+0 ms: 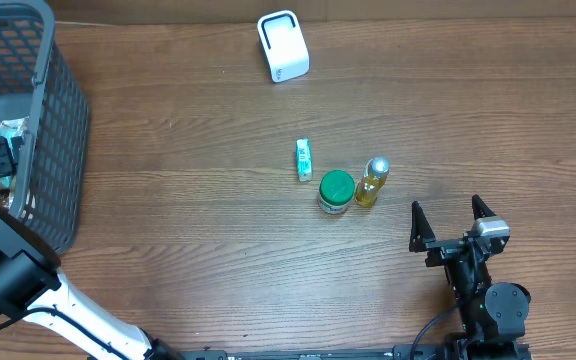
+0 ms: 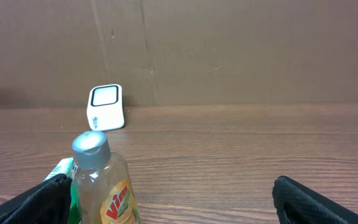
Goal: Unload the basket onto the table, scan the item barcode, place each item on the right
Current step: 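Lower the left gripper into the basket and grasp the wipes packs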
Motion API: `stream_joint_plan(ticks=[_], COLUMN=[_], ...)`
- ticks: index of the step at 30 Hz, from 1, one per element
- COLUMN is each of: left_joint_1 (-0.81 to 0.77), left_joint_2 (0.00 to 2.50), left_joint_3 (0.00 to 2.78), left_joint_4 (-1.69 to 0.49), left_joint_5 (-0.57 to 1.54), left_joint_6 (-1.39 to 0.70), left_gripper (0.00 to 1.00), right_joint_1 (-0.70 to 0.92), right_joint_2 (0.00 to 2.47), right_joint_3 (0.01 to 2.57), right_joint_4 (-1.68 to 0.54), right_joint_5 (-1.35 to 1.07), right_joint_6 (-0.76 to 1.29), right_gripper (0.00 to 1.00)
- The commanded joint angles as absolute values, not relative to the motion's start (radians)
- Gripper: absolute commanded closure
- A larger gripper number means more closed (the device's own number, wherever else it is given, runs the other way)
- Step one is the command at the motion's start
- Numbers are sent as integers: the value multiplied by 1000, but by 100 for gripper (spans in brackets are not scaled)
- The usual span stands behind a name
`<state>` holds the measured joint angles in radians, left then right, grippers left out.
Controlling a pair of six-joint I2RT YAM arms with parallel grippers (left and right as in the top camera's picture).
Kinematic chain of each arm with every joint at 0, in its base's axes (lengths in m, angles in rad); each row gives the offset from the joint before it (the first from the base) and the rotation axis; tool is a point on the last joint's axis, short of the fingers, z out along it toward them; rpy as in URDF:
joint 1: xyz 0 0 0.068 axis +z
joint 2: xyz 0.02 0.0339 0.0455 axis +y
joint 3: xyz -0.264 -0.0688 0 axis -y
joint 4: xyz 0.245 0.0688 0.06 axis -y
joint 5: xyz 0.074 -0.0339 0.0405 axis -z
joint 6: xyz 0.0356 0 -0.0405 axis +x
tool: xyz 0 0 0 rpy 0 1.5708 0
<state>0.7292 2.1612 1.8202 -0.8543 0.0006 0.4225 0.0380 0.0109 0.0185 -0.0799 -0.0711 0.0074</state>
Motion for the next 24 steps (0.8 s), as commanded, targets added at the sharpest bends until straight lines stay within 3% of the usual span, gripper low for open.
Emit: stream_joint_plan(ticks=[1, 10, 24], left_joint_1=[737, 703, 706], left_joint_2=[2188, 2188, 2188], left_joint_3=[1831, 1842, 1810], left_joint_4=[-847, -835, -779], left_joint_5=[11, -140, -79], left_joint_6=[442, 443, 449], left_gripper=[0, 1, 1], right_joint_1=[33, 33, 33], right_joint_2=[3, 3, 3], right_joint_3=[8, 8, 8], right_joint_4=[-77, -77, -77], right_joint_5=[-68, -68, -68], right_joint_6=[12, 12, 12], right_gripper=[0, 0, 0])
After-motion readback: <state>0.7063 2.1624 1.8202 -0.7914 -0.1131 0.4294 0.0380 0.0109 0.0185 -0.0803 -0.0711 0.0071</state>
